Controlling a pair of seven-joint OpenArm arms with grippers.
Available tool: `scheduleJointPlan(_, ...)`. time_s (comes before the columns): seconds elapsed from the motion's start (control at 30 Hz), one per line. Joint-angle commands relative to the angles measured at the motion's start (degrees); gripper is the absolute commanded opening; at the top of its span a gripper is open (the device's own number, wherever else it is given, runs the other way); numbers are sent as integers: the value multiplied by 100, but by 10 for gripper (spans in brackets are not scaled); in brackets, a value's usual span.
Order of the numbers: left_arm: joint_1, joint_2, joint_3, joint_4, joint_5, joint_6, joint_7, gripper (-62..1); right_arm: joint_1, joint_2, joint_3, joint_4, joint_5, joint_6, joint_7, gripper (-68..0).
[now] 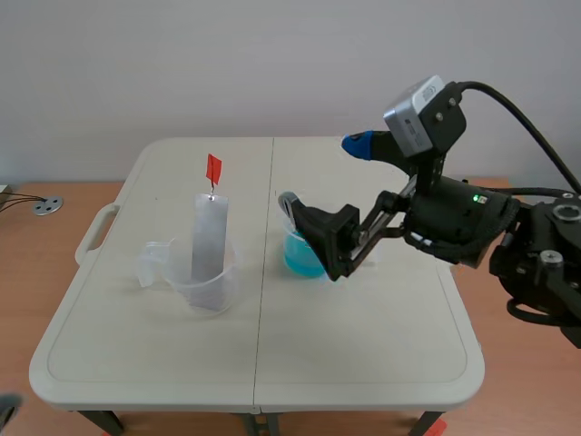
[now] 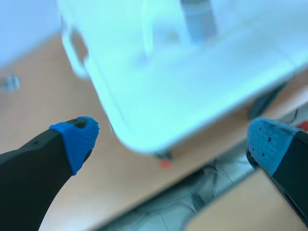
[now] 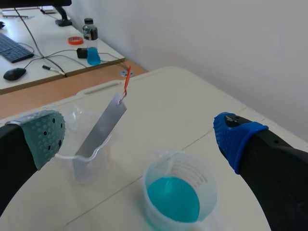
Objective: Hold the metal plate by the orange handle, dip it into the blue solution, take it out and point at it, then put the plate back in the beaker on the left.
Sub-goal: 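Return to the home posture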
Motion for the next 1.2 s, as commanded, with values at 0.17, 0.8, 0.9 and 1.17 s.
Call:
scheduleJointPlan(0.17, -776, -621, 72, 337, -529, -9, -50, 14, -721, 487, 597, 719, 90, -9, -116, -10)
scheduleJointPlan(0.8, -2664, -1305, 1886, 396, -673, -11, -94, 14, -2889, 1010, 2052, 2192, 616, 39, -192, -10)
scheduleJointPlan(0.9, -2791, -1305, 2114, 396, -673, -13, -85, 14, -3145, 1010, 2297, 2369, 850, 149, -240, -10)
scheduleJointPlan(1.17, -2850, -1204, 2288, 393, -632, -11, -83, 14, -3222, 1010, 2481, 2415, 990, 170, -514, -10)
